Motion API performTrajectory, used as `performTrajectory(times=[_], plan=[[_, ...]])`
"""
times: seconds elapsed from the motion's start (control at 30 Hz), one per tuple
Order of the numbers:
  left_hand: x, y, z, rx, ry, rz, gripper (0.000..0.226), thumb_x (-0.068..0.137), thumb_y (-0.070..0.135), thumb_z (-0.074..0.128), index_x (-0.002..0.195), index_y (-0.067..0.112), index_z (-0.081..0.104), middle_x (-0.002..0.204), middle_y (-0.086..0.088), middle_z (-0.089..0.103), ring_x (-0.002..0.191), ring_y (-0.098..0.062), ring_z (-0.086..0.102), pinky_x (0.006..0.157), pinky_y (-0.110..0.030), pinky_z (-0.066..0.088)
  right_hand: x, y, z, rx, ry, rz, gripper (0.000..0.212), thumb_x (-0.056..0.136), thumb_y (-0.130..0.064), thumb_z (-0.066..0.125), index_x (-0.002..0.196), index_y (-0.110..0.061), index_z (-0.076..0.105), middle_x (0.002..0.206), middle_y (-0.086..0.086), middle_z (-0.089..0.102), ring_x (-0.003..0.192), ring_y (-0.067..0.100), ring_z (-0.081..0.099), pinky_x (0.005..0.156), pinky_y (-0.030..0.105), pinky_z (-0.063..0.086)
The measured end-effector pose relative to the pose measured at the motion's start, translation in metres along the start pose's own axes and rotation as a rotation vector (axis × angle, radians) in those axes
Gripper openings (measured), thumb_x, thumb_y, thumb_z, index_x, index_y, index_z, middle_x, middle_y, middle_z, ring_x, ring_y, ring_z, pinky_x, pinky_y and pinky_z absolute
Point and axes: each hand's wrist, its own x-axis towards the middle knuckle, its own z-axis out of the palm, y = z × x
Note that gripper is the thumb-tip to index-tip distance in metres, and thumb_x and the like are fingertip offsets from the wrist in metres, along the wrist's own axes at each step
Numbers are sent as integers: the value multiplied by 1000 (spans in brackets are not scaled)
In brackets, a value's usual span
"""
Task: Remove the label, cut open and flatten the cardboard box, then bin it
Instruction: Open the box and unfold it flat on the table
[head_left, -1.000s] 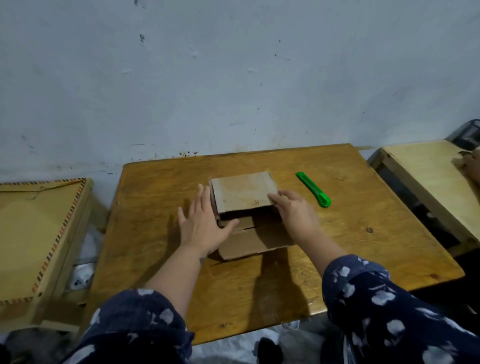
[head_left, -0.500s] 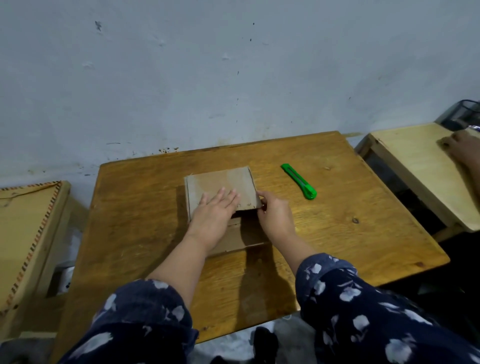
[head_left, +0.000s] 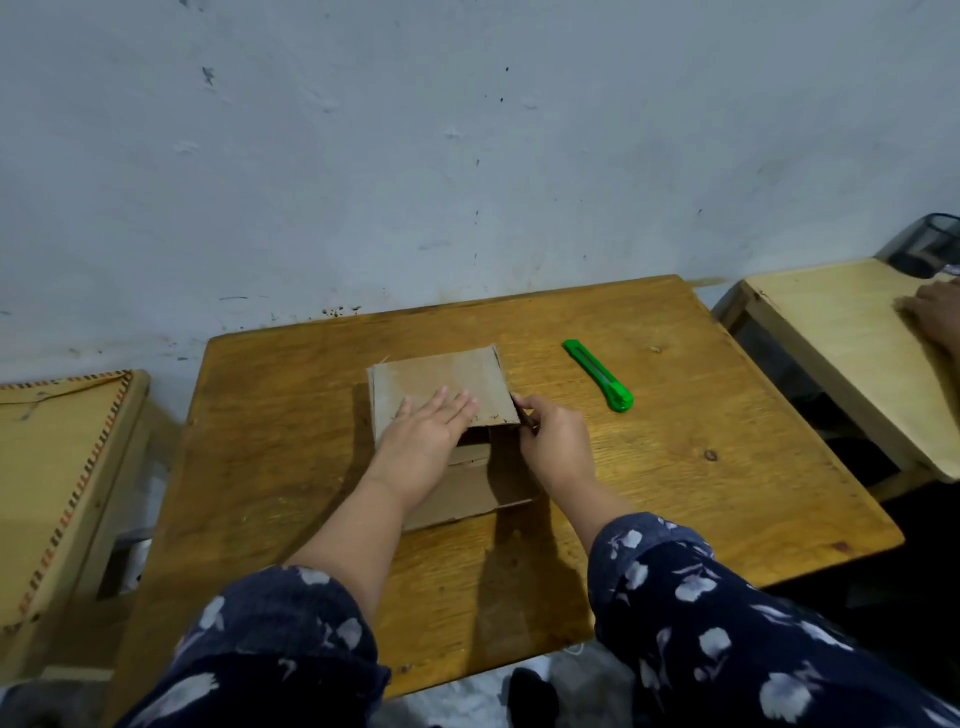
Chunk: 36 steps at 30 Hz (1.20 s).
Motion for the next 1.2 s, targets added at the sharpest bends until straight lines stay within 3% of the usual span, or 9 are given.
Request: performTrajectory(times=[0.3,0.47,0.53,0.6,0.7,0.8,1.0,1.13,1.2], plan=[[0,-2,-1,-17,24,16,80,89,-13,46,152,23,11,160,3,12,148,-16,8,120,-45,12,7,1,-1,44,61,134,20,89,-17,61,108,-20,67,85,6,71,75,22,67,66,38,58],[2,-5,-4,-23,70,21,75,92,-7,47,151,25,15,159,5,17,147,-13,13,120,-42,16,18,10,-14,-32,-35,223,27,89,-19,63,115,-18,56,87,2,66,76,16,62,60,28,49],[5,-5,-5,-10,126,23,66,96,1,47,150,27,18,157,6,22,146,-11,17,119,-41,20,17,9,-15,-97,-58,110,53,84,-23,68,131,-25,44,110,2,65,96,18,61,76,32,53],[7,-6,-3,-8,180,23,56,98,13,46,148,27,25,155,7,28,144,-10,23,117,-39,24,15,4,-17,-143,-67,-95,76,78,-27,74,141,-32,32,136,-3,51,124,19,46,102,41,42],[10,-8,-5,-33,244,25,45,100,28,44,144,26,36,149,5,40,139,-10,35,114,-37,31,13,-6,-20,-201,-118,-339,64,81,-36,66,139,-35,39,139,-7,47,131,15,36,111,41,28],[10,-11,-9,-28,337,27,46,96,37,50,140,24,44,143,2,50,134,-13,44,111,-38,36,16,-15,-21,-136,-21,-330,41,89,-27,58,129,-30,55,124,-2,61,119,17,51,102,35,34],[-7,-28,-1,-340,461,-387,94,83,47,64,152,25,5,160,5,9,146,-16,15,117,-44,20,30,-32,-29,-157,24,-327,32,93,-16,52,124,-22,62,117,3,68,108,23,61,93,41,48],[-15,-29,4,-707,452,-612,118,80,34,72,146,30,-26,161,-1,8,141,-27,29,102,-39,39,39,-40,-26,-185,52,-304,29,95,-22,48,121,-22,61,119,1,61,109,24,54,89,40,46],[-16,-31,10,-716,352,-672,110,84,34,67,147,28,-23,159,-5,20,131,-28,46,85,-30,47,43,-44,-27,-136,50,-269,29,97,-20,44,122,-19,59,121,1,58,108,23,54,86,37,47]])
